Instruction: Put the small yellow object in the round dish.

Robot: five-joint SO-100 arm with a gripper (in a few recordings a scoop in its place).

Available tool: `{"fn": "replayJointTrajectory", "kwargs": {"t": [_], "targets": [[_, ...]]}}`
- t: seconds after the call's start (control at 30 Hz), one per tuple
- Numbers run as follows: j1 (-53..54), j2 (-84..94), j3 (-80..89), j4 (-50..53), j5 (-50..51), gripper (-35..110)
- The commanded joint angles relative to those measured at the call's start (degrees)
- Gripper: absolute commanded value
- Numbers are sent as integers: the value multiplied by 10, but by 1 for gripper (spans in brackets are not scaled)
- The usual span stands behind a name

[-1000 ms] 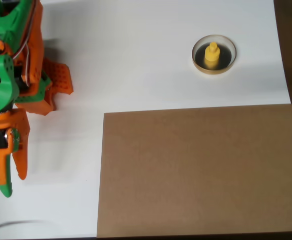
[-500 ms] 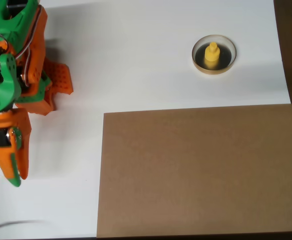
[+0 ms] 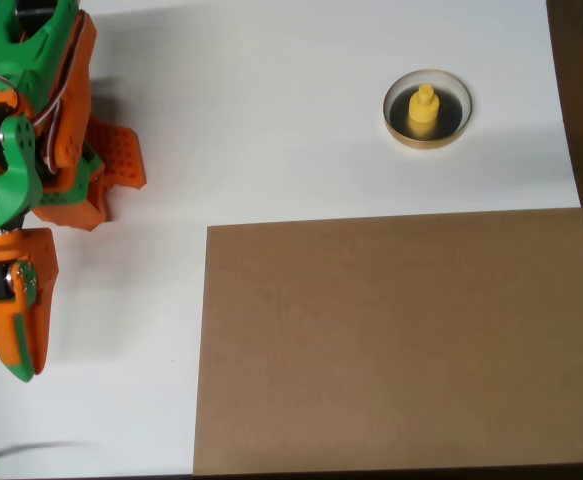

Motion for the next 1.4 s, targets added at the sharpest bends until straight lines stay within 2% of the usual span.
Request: {"fn": "replayJointTrajectory", "kwargs": {"t": [0.0, 0.8, 1.03, 1.37], "targets": [[11, 18, 1, -6, -5, 0], [10, 18, 2, -8, -6, 0], [10, 18, 24, -76, -5, 0], [11, 18, 24, -74, -4, 0]]}}
